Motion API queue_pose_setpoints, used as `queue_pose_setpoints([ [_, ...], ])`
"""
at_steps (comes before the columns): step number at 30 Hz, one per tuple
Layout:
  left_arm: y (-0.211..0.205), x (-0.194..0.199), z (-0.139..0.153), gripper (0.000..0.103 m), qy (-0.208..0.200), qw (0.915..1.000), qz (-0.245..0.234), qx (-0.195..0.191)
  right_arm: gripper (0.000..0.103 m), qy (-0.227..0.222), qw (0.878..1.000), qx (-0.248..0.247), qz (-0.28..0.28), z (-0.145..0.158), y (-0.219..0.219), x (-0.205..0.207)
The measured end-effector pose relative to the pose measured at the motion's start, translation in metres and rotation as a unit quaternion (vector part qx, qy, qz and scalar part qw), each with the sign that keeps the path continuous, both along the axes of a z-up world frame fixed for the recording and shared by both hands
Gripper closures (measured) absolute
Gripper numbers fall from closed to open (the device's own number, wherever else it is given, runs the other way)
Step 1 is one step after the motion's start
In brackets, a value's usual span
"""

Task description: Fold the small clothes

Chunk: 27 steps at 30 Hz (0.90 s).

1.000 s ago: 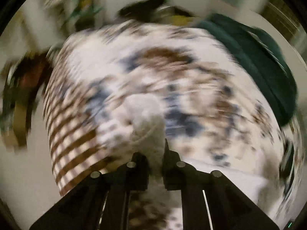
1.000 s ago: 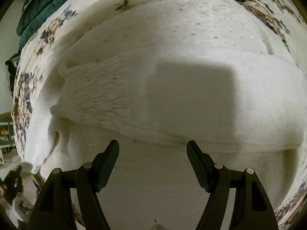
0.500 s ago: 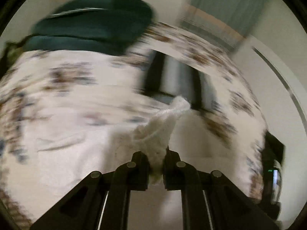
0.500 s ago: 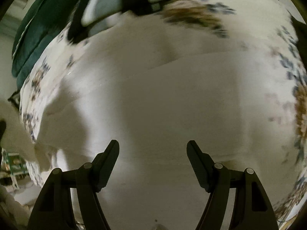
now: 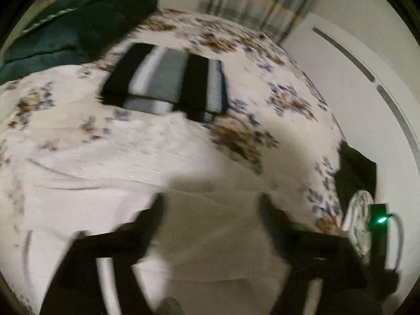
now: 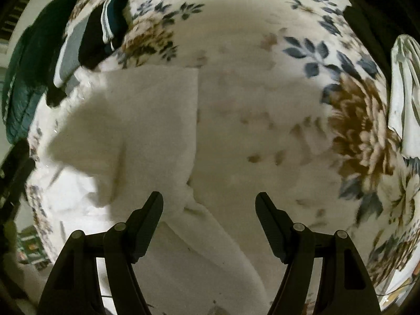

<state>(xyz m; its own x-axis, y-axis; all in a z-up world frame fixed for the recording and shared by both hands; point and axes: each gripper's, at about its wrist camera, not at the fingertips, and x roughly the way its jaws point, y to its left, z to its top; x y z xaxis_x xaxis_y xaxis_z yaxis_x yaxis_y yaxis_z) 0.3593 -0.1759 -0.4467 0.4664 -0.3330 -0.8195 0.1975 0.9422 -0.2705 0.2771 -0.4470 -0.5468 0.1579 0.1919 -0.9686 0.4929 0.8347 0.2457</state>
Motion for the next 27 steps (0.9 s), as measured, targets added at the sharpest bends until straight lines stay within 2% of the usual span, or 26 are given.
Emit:
queue_pose_setpoints([
  [1, 0.016, -0.003, 0.0, 0.006, -0.006, 0.9997, 0.017, 0.018, 0.028, -0.005, 1.0, 0.007, -0.003, 0.004, 0.0, 0.004],
  [3, 0.049, -0.008, -0.002, 0.005, -0.007, 0.9972, 0.055, 0.05, 0.028, -0.02, 1.0, 0.023, -0.004, 0.012, -0.005, 0.008],
  [7, 0.124, -0.017, -0.014, 0.005, 0.007, 0.9856, 0.144, 0.089, 0.028, -0.043, 0.997, 0.058, 0.004, 0.021, 0.008, 0.033],
  [8, 0.137, -0.019, -0.019, 0.005, 0.014, 0.9824, 0.158, 0.099, 0.028, -0.044, 0.997, 0.058, 0.011, 0.02, 0.012, 0.04],
  [11, 0.183, -0.023, -0.04, 0.005, 0.046, 0.9682, 0.206, 0.134, 0.028, -0.026, 0.999, 0.019, 0.039, 0.007, 0.026, 0.063],
  [13, 0.2, -0.023, -0.05, 0.005, 0.056, 0.9627, 0.226, 0.138, 0.03, -0.009, 0.999, 0.018, 0.05, -0.009, 0.034, 0.07],
  [14, 0.211, -0.022, -0.055, 0.005, 0.062, 0.959, 0.238, 0.141, 0.035, 0.006, 0.998, 0.017, 0.058, -0.018, 0.039, 0.075],
  [15, 0.219, -0.021, -0.06, 0.005, 0.063, 0.9568, 0.247, 0.141, 0.066, 0.02, 0.997, 0.007, 0.068, -0.026, 0.044, 0.078],
  [16, 0.225, -0.02, -0.062, 0.005, 0.065, 0.9553, 0.252, 0.14, 0.086, 0.033, 0.996, -0.019, 0.08, -0.031, 0.048, 0.079],
  [19, 0.243, -0.014, -0.074, 0.005, 0.073, 0.9486, 0.277, 0.135, 0.086, 0.062, 0.986, -0.12, 0.097, -0.028, 0.05, 0.079],
  [21, 0.252, -0.009, -0.083, 0.005, 0.079, 0.946, 0.286, 0.129, 0.085, 0.058, 0.982, -0.141, 0.109, -0.013, 0.055, 0.082],
  [23, 0.258, -0.005, -0.089, 0.005, 0.083, 0.9449, 0.29, 0.126, 0.08, 0.031, 0.984, -0.121, 0.129, 0.011, 0.071, 0.09],
  [25, 0.265, -0.001, -0.098, 0.005, 0.09, 0.9442, 0.292, 0.123, 0.055, 0.003, 0.98, -0.09, 0.18, 0.034, 0.112, 0.107],
  [27, 0.271, 0.001, -0.105, 0.005, 0.096, 0.9437, 0.294, 0.117, 0.05, -0.017, 0.969, -0.038, 0.244, 0.043, 0.168, 0.129],
])
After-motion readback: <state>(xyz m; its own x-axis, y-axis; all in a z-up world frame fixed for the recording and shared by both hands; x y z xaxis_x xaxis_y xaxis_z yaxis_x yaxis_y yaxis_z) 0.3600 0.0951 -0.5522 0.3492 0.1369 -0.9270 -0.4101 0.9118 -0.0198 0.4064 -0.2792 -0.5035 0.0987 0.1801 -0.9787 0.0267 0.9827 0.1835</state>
